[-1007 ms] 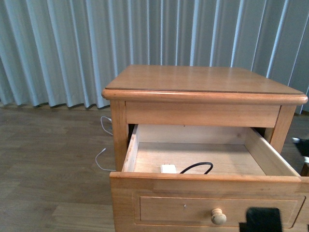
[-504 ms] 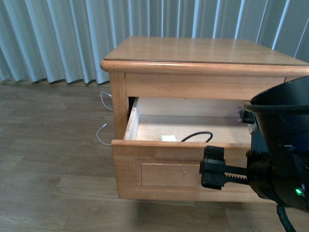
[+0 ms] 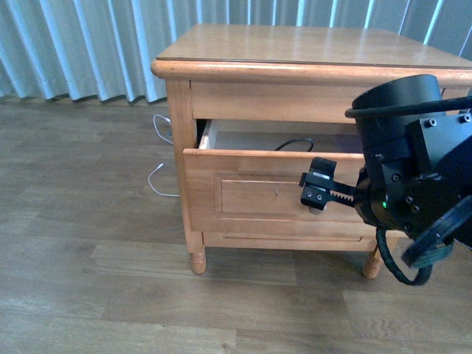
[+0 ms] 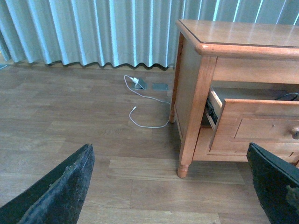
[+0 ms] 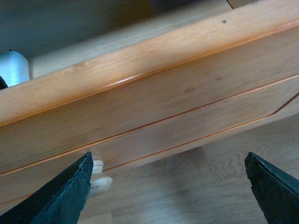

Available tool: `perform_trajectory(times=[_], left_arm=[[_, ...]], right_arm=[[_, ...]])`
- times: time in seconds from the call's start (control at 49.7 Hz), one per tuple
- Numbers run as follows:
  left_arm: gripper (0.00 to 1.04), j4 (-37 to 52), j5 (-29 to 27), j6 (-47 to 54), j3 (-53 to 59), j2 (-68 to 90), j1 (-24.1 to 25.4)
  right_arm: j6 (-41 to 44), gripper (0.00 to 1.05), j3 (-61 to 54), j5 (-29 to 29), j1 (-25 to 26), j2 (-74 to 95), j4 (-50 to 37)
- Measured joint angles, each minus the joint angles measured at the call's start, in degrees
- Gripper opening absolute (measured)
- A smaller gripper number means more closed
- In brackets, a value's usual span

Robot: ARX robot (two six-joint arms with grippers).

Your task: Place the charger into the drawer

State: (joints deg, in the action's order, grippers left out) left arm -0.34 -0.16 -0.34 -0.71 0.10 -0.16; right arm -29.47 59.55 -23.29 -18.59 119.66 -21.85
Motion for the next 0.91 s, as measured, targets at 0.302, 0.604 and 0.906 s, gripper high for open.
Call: perform_trajectory(times=[0.302, 0.604, 0.906], left_arm=[[0.99, 0.0, 0.0, 0.0, 0.0, 0.0, 0.0], [0.99, 0.0, 0.0, 0.0, 0.0, 0.0, 0.0], [0.99, 0.0, 0.0, 0.0, 0.0, 0.0, 0.0]], right_arm=[[-3.1, 0.97, 15.0, -1.5, 1.0, 9.3, 3.7], [-3.6, 0.97, 25.7, -2.1, 1.8, 15.9, 4.3], [-4.3, 0.97, 30.4, -1.9, 2.1, 19.2, 5.0]])
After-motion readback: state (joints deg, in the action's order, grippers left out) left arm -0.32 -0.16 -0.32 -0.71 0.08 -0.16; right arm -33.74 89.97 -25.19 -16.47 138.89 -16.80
